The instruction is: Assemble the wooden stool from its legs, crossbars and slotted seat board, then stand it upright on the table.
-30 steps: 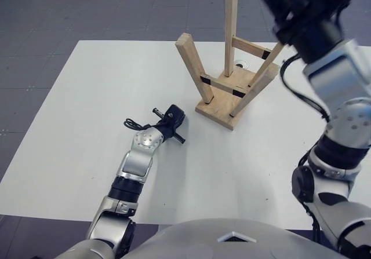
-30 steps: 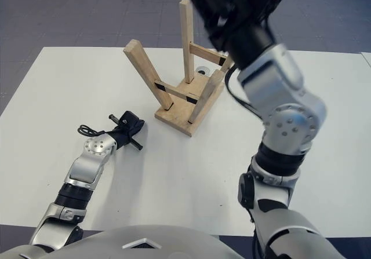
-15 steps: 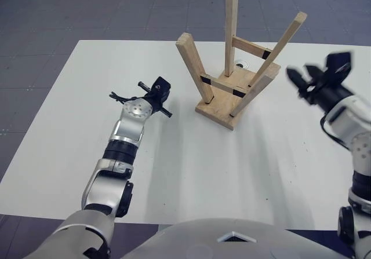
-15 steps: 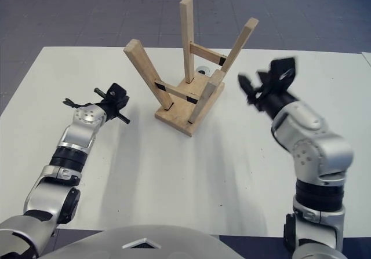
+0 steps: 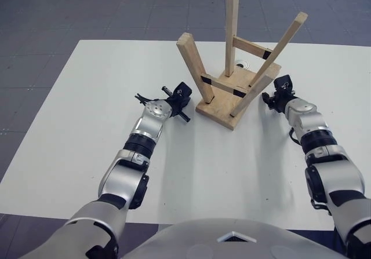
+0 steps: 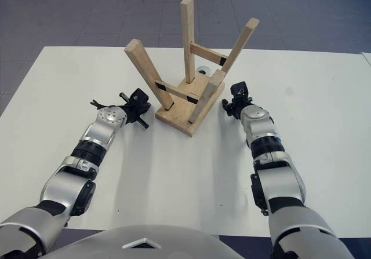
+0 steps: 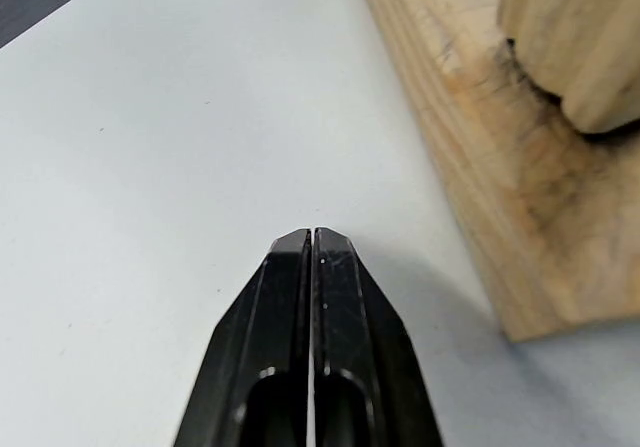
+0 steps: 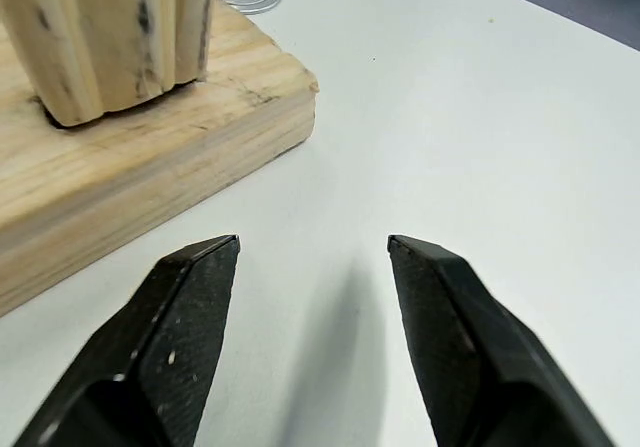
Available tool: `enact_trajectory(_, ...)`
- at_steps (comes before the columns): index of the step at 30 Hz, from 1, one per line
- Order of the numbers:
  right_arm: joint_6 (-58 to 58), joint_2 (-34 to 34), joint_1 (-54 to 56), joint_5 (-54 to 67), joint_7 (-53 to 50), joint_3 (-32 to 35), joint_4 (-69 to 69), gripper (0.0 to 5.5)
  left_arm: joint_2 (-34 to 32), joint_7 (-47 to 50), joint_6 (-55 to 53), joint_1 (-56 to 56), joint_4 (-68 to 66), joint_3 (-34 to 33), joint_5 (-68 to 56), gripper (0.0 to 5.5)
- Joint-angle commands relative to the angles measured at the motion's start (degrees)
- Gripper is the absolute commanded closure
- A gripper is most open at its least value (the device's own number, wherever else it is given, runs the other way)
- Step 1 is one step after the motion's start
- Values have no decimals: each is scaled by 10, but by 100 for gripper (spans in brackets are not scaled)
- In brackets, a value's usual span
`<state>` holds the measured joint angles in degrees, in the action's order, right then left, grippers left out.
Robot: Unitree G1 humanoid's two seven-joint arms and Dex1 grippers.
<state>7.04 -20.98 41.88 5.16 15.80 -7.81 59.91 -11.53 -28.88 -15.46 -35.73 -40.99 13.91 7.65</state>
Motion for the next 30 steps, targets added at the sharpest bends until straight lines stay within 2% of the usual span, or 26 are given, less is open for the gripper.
enact_trajectory(1, -37, 50, 40, -27, 30, -2, 70, 275, -3, -100, -91, 36, 30, 49, 0, 540)
enact_trajectory(4, -74, 88, 76, -15, 81, 23, 96, 275, -26, -181, -168, 52, 104, 77, -19, 540)
enact_trajectory(7, -108, 104, 95, -8, 139, 41, 102, 275, -75, -276, -224, 71, 187, 114, -41, 540)
enact_trajectory(10, -127, 110, 111, -19, 157, 50, 114, 275, -125, -351, -291, 107, 333, 133, -97, 540)
enact_trajectory(13, -121, 68, 109, -28, 106, 70, 125, 275, -134, -330, -329, 131, 417, 117, -123, 540)
enact_trajectory(19, -117, -34, 53, -20, 99, 110, 72, 275, -141, -240, -334, 172, 448, 71, -128, 540)
enact_trajectory(20, -100, -47, 33, -12, 120, 114, 30, 275, -147, -233, -334, 180, 461, 66, -129, 540)
enact_trajectory(21, -45, -62, -15, 9, 155, 116, -74, 275, -157, -230, -340, 192, 483, 59, -134, 540)
enact_trajectory(23, 118, -118, -149, 73, 232, 102, -358, 275, -186, -223, -365, 234, 552, 27, -150, 540)
enact_trajectory(25, 258, -178, -255, 149, 273, 102, -576, 275, -212, -222, -388, 277, 609, -13, -168, 540)
enact_trajectory(27, 361, -225, -322, 242, 295, 122, -728, 275, -231, -213, -393, 304, 629, -61, -170, 540)
enact_trajectory(30, 444, -258, -388, 369, 323, 142, -866, 275, -233, -188, -382, 307, 607, -121, -166, 540)
